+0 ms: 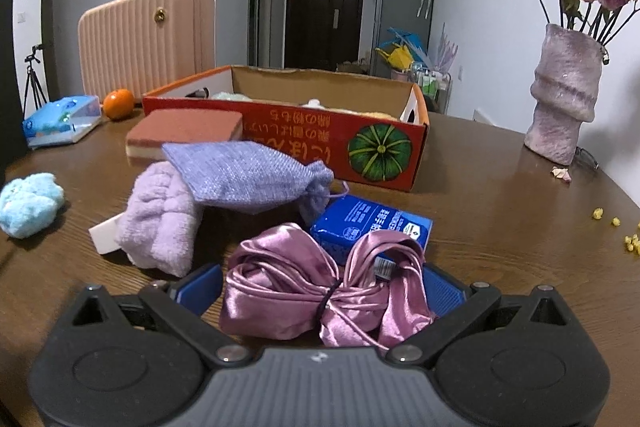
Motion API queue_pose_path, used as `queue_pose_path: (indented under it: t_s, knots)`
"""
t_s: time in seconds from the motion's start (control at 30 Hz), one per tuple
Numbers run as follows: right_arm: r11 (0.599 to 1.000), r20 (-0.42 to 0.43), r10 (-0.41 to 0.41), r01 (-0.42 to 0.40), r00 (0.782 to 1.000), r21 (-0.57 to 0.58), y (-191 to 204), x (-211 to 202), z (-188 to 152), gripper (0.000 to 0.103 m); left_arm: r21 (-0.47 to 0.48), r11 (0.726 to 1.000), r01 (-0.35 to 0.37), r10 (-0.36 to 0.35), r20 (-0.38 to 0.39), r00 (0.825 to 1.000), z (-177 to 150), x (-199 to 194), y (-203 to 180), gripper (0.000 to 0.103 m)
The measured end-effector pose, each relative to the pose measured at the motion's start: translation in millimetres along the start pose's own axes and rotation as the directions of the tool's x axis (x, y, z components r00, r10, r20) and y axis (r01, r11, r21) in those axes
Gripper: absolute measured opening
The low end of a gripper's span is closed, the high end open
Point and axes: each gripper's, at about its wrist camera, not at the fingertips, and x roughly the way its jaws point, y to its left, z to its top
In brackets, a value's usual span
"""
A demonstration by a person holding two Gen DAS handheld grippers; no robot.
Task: Organize soft objects
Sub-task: 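Grasp the pink satin bow with the right gripper while the left gripper approaches the blue plush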
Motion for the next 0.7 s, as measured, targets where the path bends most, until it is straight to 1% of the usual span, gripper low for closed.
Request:
queue_pose_path:
  t_s: [0.1, 0.3, 0.37, 0.5, 0.7]
  knots:
    - [1.000, -0.005, -0.009, 0.009, 1.000, -0.011, 1.7, 4.7, -0.6, 0.103, -0.003, 1.000, 0.001, -0.001, -0.004, 1.000, -0.3, 0.7, 0.3, 0.103]
    - [1.000, -0.012, 0.001, -0.001, 1.000, -0.005, 0.3, 7.6, -1.2, 0.102, -0.003, 1.000, 0.004, -0.004, 0.001, 1.000, -0.2, -0.9, 0.0, 0.103]
    - [1.000, -0.008, 0.009, -0.009, 1.000, 0.006, -2.1, 6.6, -0.6, 0.095, -0.002, 1.000, 0.003, -0.003, 0.001, 1.000, -0.5, -1.0, 0.1, 0.103]
    - [1.000, -0.007, 0.016, -0.016, 1.000, 0.011, -2.7, 5.8, -1.2, 0.091, -0.001, 1.000, 0.003, -0.003, 0.001, 1.000, -0.4, -0.7, 0.2, 0.103]
    - [1.000, 0.010, 0.022, -0.022, 1.000, 0.001, -1.2, 1.1, -2.6, 0.074, 0.004, 1.000, 0.000, 0.000, -0.003, 1.000, -0.9, -0.3, -1.4, 0.103]
